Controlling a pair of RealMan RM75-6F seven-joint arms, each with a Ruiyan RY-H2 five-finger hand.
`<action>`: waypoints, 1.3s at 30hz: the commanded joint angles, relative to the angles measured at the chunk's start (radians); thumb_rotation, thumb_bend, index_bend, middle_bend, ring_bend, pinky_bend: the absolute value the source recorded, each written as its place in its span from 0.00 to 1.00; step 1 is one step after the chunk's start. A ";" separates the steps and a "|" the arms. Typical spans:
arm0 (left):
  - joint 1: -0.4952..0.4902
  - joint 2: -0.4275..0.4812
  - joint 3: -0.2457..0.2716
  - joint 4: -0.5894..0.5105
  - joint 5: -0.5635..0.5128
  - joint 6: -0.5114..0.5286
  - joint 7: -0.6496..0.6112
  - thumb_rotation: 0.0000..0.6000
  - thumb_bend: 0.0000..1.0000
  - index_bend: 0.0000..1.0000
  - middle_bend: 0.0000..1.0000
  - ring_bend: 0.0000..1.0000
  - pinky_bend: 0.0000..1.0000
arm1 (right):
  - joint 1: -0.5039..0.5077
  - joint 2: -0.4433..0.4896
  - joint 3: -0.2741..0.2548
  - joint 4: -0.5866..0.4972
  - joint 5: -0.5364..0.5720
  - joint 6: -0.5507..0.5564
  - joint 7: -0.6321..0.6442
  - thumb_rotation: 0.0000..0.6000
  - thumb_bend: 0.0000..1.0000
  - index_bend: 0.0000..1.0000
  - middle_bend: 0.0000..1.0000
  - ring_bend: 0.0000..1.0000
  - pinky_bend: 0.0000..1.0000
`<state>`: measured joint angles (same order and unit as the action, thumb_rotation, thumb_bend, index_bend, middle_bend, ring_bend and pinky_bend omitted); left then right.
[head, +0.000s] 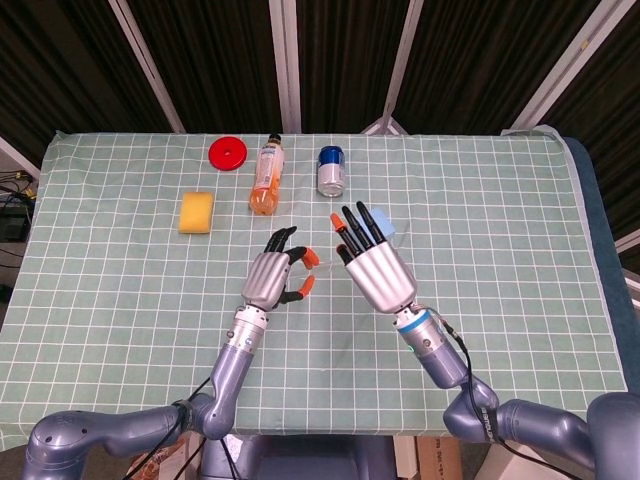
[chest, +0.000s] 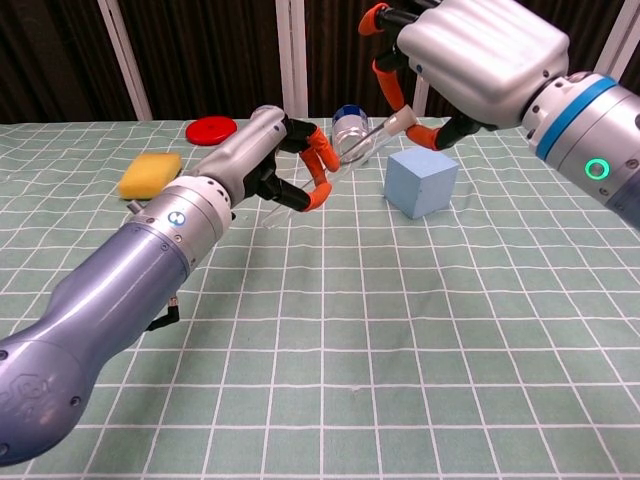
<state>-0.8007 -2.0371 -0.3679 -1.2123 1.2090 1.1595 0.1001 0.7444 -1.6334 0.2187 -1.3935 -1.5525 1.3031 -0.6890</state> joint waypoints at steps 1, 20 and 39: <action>0.000 0.001 -0.001 -0.003 0.000 0.000 0.001 1.00 0.66 0.46 0.50 0.07 0.00 | 0.001 -0.002 0.000 -0.003 -0.001 -0.001 -0.003 1.00 0.36 0.57 0.16 0.00 0.00; 0.005 0.007 -0.007 -0.011 -0.004 0.007 -0.007 1.00 0.66 0.46 0.50 0.07 0.00 | -0.014 0.008 0.006 -0.051 0.048 -0.020 -0.072 1.00 0.36 0.00 0.00 0.00 0.00; 0.038 0.174 0.060 -0.024 -0.024 -0.061 0.158 1.00 0.66 0.46 0.50 0.07 0.00 | -0.043 0.078 0.040 -0.079 0.073 0.015 -0.039 1.00 0.36 0.00 0.00 0.00 0.00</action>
<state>-0.7679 -1.8974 -0.3222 -1.2265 1.2181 1.1334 0.1959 0.7029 -1.5570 0.2573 -1.4701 -1.4819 1.3165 -0.7303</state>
